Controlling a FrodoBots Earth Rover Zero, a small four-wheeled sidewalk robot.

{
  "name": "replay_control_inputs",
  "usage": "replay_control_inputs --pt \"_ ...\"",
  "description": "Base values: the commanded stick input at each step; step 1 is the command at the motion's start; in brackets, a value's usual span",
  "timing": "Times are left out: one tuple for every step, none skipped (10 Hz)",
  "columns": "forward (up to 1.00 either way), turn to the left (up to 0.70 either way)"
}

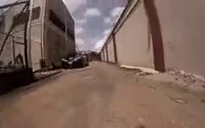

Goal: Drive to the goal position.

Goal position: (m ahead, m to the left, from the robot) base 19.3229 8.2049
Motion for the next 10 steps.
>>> replay_control_inputs --pt "0.85 0.0" --pt "0.85 0.0" --pt "0.85 0.0" --pt "0.85 0.0" --pt "0.85 0.0" --pt "0.85 0.0" --pt "0.85 0.0" --pt "0.85 0.0" --pt "0.85 0.0" --pt "0.85 0.0"
